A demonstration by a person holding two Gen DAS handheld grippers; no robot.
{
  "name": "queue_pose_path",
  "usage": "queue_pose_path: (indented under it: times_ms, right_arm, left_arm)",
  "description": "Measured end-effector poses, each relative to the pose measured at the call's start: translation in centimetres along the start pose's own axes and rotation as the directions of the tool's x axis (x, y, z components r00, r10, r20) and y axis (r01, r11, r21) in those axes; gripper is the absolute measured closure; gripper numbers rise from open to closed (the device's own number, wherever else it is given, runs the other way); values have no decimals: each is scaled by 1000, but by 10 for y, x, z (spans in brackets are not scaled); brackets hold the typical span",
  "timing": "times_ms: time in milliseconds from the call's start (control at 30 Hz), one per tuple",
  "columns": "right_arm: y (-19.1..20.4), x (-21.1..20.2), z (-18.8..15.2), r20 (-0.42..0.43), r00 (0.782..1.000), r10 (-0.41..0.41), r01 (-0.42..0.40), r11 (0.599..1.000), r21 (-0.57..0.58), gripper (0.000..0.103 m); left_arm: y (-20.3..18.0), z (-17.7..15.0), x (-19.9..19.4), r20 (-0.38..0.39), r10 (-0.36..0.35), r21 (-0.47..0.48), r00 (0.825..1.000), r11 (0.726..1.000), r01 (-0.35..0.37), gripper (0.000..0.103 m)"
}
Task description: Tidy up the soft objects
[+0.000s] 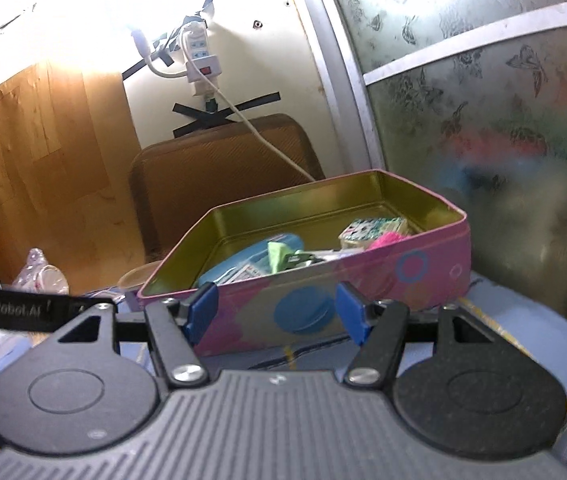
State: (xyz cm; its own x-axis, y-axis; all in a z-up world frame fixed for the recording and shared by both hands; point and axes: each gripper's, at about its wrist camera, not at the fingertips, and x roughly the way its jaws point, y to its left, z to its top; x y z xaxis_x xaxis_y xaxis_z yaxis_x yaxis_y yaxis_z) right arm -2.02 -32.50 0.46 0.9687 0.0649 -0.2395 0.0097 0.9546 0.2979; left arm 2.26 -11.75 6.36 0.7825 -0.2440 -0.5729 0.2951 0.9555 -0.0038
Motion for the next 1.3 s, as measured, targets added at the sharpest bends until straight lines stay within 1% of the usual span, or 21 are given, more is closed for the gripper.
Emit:
queue_pose_path:
  times_ms: [133, 200, 400, 600, 833, 900, 1000, 1300]
  right_arm:
    - [6, -3, -2, -24, 999, 22, -21, 999, 41, 36]
    - [12, -5, -4, -30, 999, 25, -24, 999, 31, 36]
    - [30, -7, -5, -26, 999, 41, -40, 999, 18, 36]
    - [44, -8, -6, -29, 997, 75, -74, 997, 14, 36]
    - [55, -8, -8, -34, 996, 81, -82, 997, -16, 36]
    - [57, -8, -8, -33, 996, 83, -84, 996, -20, 36]
    - [60, -8, -7, -23, 996, 90, -91, 996, -23, 36]
    - [68, -6, -13, -38, 993, 109, -110, 994, -29, 36]
  left_arm:
    - [17, -13, -7, 1, 20, -23, 1000, 1000, -20, 15]
    - [26, -16, -9, -1, 31, -39, 1000, 999, -31, 14]
    - [51, -25, -14, -9, 66, -79, 998, 995, -66, 13]
    - [66, -35, -18, -11, 98, -95, 995, 991, -99, 12]
    - [75, -41, -19, -15, 123, -94, 992, 988, -123, 12]
    - [76, -42, -21, -8, 131, -89, 991, 987, -131, 8]
    - [77, -42, -23, 4, 145, -77, 989, 986, -145, 8]
    - [77, -45, -24, 10, 146, -61, 989, 988, -145, 7]
